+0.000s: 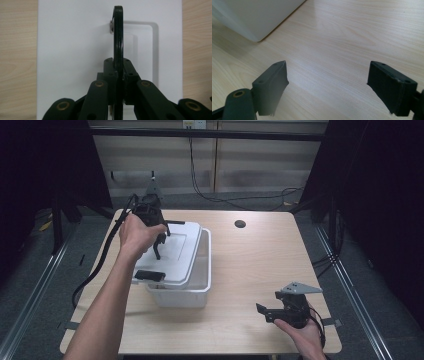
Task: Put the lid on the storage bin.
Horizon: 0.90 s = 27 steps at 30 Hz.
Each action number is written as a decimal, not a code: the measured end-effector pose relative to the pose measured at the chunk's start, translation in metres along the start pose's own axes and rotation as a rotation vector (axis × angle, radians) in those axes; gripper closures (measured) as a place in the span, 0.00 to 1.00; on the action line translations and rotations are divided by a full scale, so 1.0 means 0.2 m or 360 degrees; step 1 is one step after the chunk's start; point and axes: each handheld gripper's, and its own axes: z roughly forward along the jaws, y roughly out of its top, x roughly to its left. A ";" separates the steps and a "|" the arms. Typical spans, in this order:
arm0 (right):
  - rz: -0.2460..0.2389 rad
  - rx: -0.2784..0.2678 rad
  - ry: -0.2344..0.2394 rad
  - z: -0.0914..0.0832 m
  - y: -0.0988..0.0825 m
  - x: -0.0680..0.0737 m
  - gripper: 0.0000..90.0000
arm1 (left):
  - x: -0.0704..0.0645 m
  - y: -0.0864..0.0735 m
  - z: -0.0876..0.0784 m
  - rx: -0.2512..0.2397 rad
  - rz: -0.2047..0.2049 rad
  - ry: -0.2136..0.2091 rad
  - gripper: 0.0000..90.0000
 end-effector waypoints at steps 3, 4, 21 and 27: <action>0.0003 0.0001 0.0001 0.00 0.00 0.00 0.18 | -0.02 0.00 0.00 -0.0007 -0.0024 -0.0012 0.94; 0.0000 -0.0002 0.0002 0.00 0.00 0.00 0.18 | -0.02 0.00 0.00 -0.0010 -0.0036 -0.0009 0.94; 0.0000 -0.0007 -0.0003 -0.01 0.00 0.00 0.18 | -0.08 0.00 0.03 -0.0055 -0.0123 -0.0017 0.94; 0.0000 -0.0004 -0.0003 0.00 0.00 0.00 0.18 | -0.09 -0.01 0.05 -0.0098 -0.0188 -0.0033 0.94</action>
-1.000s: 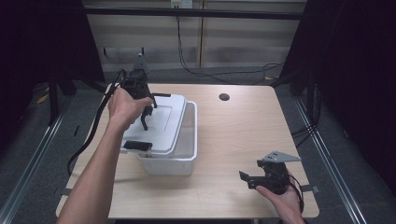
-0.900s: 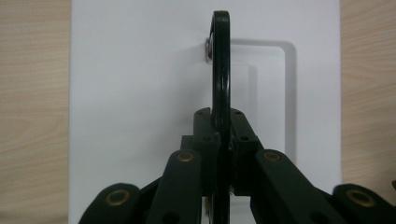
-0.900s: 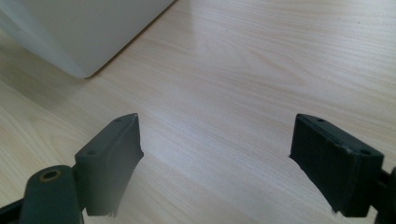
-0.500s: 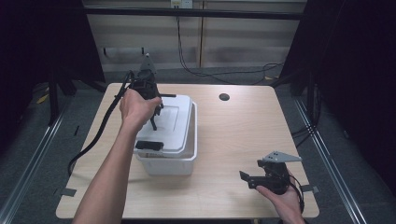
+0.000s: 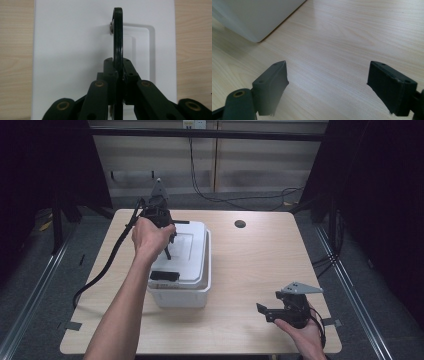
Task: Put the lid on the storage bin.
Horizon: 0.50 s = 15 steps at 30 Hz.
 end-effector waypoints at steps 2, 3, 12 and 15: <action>0.0001 -0.0002 -0.0002 0.00 0.00 0.00 0.18 | -0.01 0.00 0.01 0.0009 -0.0004 -0.0019 0.94; 0.0000 -0.0003 -0.0001 0.00 0.00 0.00 0.18 | -0.02 0.00 0.02 -0.0003 -0.0018 -0.0021 0.94; 0.0018 -0.0003 -0.0003 0.00 0.00 -0.01 0.18 | -0.03 -0.03 0.05 -0.0052 -0.0078 0.0004 0.94; 0.0030 -0.0008 -0.0010 -0.01 0.00 -0.02 0.18 | -0.04 -0.03 0.06 -0.0023 -0.0048 0.0009 0.94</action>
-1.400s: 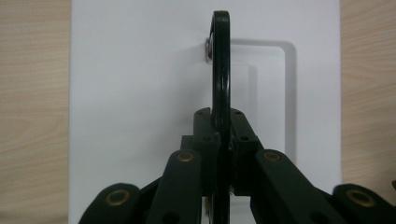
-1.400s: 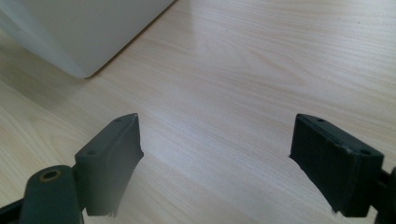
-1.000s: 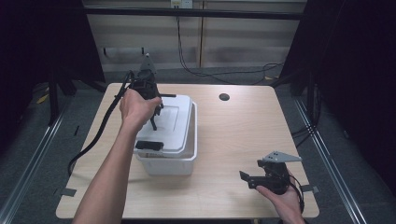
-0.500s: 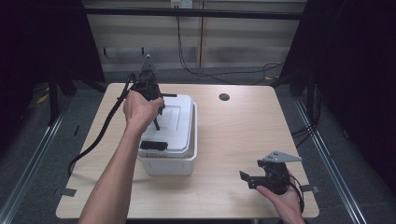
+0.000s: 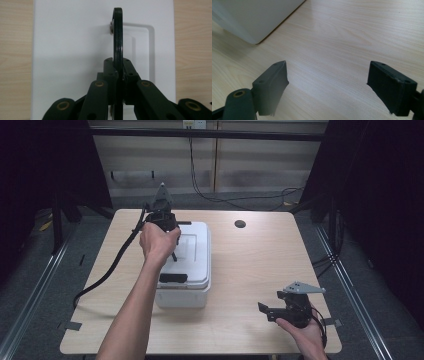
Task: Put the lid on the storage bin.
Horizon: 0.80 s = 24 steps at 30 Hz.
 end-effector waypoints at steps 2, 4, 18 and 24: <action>-0.0004 0.0002 0.0003 0.00 0.00 0.00 0.18 | -0.01 0.00 0.00 0.0002 0.0011 0.0006 0.94; -0.0015 0.0002 0.0006 0.01 0.00 0.00 0.18 | -0.01 -0.01 0.02 -0.0003 0.0009 0.0018 0.94; -0.0010 0.0002 0.0005 0.01 0.00 0.00 0.18 | -0.03 -0.03 0.06 0.0036 0.0004 0.0027 0.94; -0.0011 0.0002 0.0003 0.01 0.00 0.00 0.18 | -0.03 -0.03 0.06 0.0046 -0.0010 0.0024 0.94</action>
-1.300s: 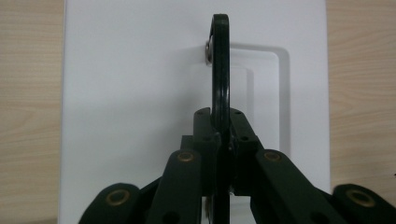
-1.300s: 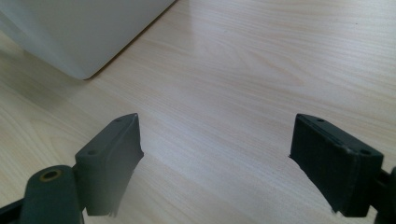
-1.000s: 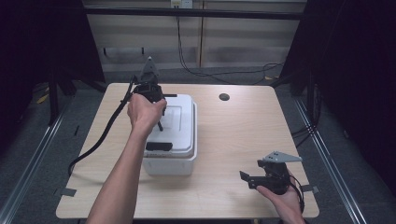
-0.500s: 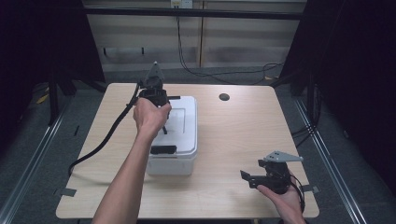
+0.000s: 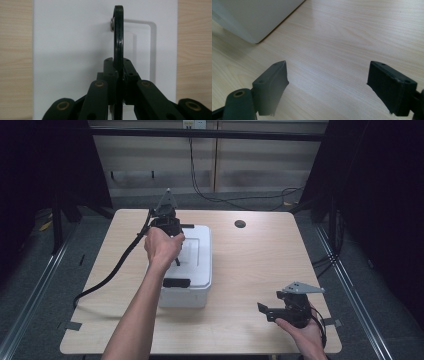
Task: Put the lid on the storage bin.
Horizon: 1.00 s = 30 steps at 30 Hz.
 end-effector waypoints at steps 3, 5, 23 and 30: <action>0.0004 0.0007 0.0000 0.00 0.00 0.00 0.18 | 0.00 0.00 0.01 -0.0003 -0.0008 0.0011 0.94; 0.0001 0.0003 0.0000 0.00 0.00 0.00 0.18 | 0.00 0.00 0.01 0.0023 0.0010 -0.0003 0.94; -0.0001 0.0007 0.0005 0.00 0.00 0.00 0.18 | 0.00 0.01 0.04 0.0005 -0.0036 -0.0040 0.92; 0.0000 0.0010 0.0005 0.00 0.00 0.00 0.18 | 0.01 0.02 0.04 -0.0002 0.0038 -0.0050 0.86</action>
